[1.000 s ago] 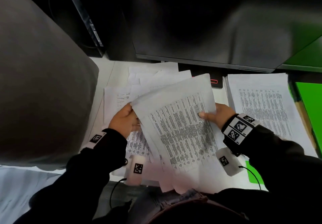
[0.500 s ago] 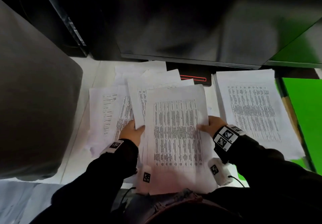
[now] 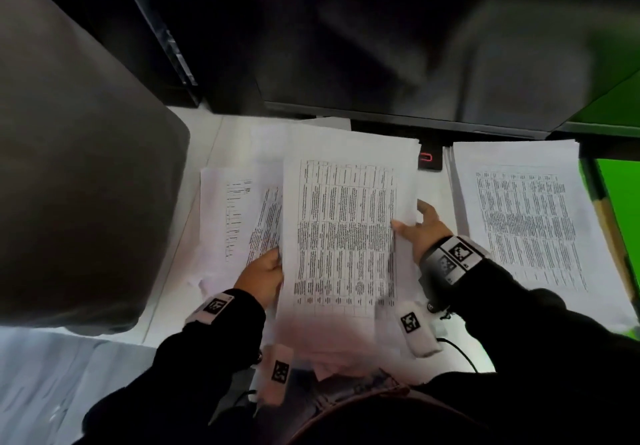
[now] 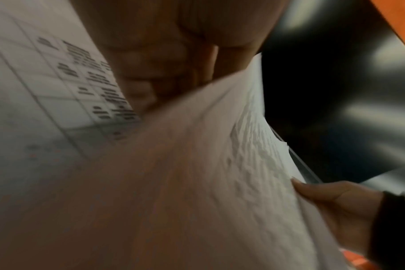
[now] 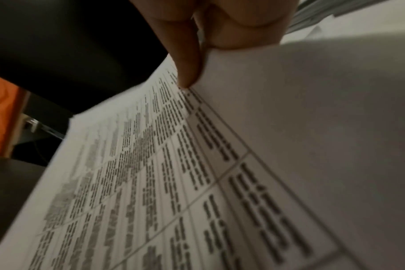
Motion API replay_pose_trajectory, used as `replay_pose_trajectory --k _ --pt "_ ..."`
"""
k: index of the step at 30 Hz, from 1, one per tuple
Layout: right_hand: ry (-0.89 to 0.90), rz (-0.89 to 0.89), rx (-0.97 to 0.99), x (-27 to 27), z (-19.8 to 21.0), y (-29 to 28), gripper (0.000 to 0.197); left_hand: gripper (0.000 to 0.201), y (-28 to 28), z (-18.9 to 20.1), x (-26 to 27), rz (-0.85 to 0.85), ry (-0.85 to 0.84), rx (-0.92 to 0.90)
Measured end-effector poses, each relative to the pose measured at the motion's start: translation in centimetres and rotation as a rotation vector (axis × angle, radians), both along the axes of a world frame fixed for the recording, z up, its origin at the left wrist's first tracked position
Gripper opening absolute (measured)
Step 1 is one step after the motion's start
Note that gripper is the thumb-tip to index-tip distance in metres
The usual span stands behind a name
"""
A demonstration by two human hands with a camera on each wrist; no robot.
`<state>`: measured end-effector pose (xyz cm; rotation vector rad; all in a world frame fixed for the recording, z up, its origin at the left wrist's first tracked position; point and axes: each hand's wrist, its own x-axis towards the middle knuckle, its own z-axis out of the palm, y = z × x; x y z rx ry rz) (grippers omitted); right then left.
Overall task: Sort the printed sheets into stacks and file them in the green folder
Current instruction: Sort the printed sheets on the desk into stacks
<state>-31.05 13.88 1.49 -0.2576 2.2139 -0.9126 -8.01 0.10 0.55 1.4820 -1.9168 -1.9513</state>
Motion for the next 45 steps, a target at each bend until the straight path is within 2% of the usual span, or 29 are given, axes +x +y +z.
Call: replay_pose_trajectory --k 2,4,6,8,10,12,15,16,19,21,22,25,28,34,37,38,40,42,45 --pt "0.025 0.090 0.094 0.0 0.0 0.0 0.051 0.027 0.0 -0.1 0.3 0.022 -0.037 -0.032" --pt "0.074 0.149 0.240 -0.5 -0.2 0.5 0.042 0.019 -1.2 -1.0 1.2 0.083 -0.188 -0.251" --pt "0.059 0.146 0.346 -1.0 -0.8 1.4 0.045 0.028 -2.7 -1.8 2.5 0.143 -0.385 -0.460" --pt "0.019 0.158 0.404 -1.2 -1.6 2.4 0.050 0.033 -3.6 -2.2 3.5 0.197 -0.393 -0.432" --pt "0.001 0.172 0.375 -0.9 -2.2 2.9 0.052 0.033 -3.5 -2.1 3.7 0.203 -0.345 -0.311" --pt "0.013 0.182 0.345 -0.6 -2.3 3.0 0.052 0.037 -3.0 -1.9 3.3 0.200 -0.327 -0.278" --pt "-0.007 0.217 0.364 -0.3 -1.9 2.8 0.053 0.062 -3.1 -2.2 2.7 0.212 -0.462 -0.442" --pt "-0.009 0.217 0.365 -0.3 -1.9 2.8 0.053 0.064 -3.2 -2.1 2.6 0.217 -0.497 -0.470" --pt "-0.002 0.226 0.385 -0.2 -1.8 2.9 0.052 0.031 -3.3 -1.7 2.7 0.161 -0.422 -0.326" --pt "-0.008 0.235 0.388 -0.2 -1.7 2.9 0.050 0.021 -3.1 -1.7 3.0 0.101 -0.382 -0.273" --pt "-0.006 0.241 0.389 -0.2 -1.7 3.0 0.049 0.023 -3.0 -1.7 3.1 0.104 -0.374 -0.262" --pt "0.041 0.256 0.428 -0.2 -1.6 2.9 0.045 0.048 -2.9 -1.0 3.7 0.192 -0.360 -0.307" --pt "0.089 0.260 0.420 0.1 -1.4 2.7 0.046 0.045 -3.3 -0.2 4.3 0.195 -0.300 -0.334" --pt "-0.064 0.134 0.106 1.1 -1.1 1.9 0.041 0.038 -2.6 -0.8 2.3 -0.001 -0.154 -0.241" --pt "-0.109 0.157 0.083 1.2 -1.5 1.8 0.033 0.019 -1.4 -0.6 0.6 -0.063 -0.068 -0.126" --pt "-0.112 0.170 0.099 1.2 -1.3 1.8 0.035 0.018 -1.2 -0.6 0.1 -0.061 -0.035 -0.093" --pt "-0.078 0.190 0.182 0.9 -0.6 1.8 0.040 0.031 -1.1 -0.7 -0.3 -0.056 -0.012 -0.038" --pt "-0.048 0.138 0.209 0.3 -0.1 2.0 0.039 0.037 -1.9 -1.3 -0.1 0.003 -0.039 -0.053" --pt "0.010 0.087 0.313 -0.8 -0.7 2.2 0.042 0.033 -3.8 -2.4 0.6 0.300 -0.133 -0.120"
